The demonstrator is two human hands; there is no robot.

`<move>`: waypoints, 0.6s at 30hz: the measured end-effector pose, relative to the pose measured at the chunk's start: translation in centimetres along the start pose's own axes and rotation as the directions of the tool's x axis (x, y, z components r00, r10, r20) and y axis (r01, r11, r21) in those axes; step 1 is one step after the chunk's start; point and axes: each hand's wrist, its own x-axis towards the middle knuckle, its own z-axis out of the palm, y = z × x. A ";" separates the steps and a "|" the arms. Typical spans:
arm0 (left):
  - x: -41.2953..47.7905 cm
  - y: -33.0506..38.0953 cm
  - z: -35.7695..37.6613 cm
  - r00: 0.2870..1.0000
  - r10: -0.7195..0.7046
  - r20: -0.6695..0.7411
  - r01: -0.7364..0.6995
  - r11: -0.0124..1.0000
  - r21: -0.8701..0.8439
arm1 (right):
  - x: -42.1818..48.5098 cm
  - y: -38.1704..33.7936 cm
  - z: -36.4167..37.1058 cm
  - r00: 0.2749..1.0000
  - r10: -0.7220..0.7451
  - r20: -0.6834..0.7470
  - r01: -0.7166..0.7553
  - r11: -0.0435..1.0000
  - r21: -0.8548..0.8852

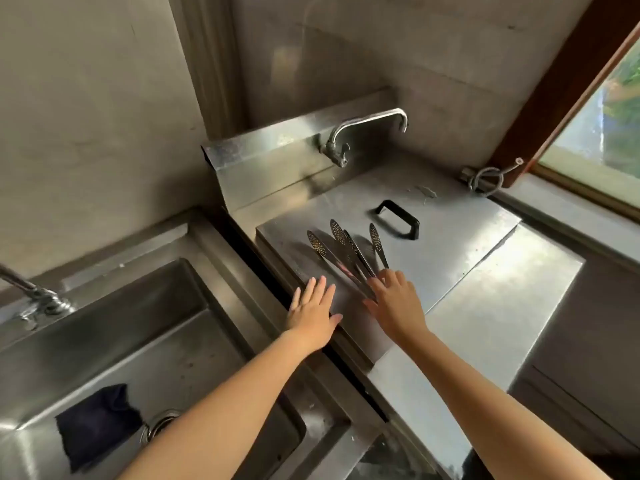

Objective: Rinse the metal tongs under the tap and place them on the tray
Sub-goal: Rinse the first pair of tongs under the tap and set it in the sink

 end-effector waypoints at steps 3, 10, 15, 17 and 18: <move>0.0 -0.5 0.5 0.999 0.027 -0.033 -0.026 0.999 0.032 | 0.3 -0.1 1.0 0.999 0.002 -0.045 -0.002 1.000 0.004; 0.1 -0.9 0.7 0.999 0.040 -0.016 -0.040 0.999 0.037 | 1.0 -0.5 1.9 0.986 0.043 -0.158 -0.044 0.999 -0.002; 0.2 -1.4 -1.6 0.994 0.103 0.028 -0.104 0.994 0.042 | 1.3 -1.6 1.0 0.969 0.105 -0.224 -0.074 0.987 0.143; 0.0 -1.7 -3.4 0.992 0.121 0.033 -0.120 0.993 -0.019 | 1.5 -2.2 0.1 0.964 0.106 -0.245 -0.059 0.979 0.193; -0.2 -2.0 -4.3 0.995 0.096 0.034 -0.092 0.990 -0.107 | 1.6 -2.6 -0.4 0.965 0.099 -0.241 -0.047 0.976 0.212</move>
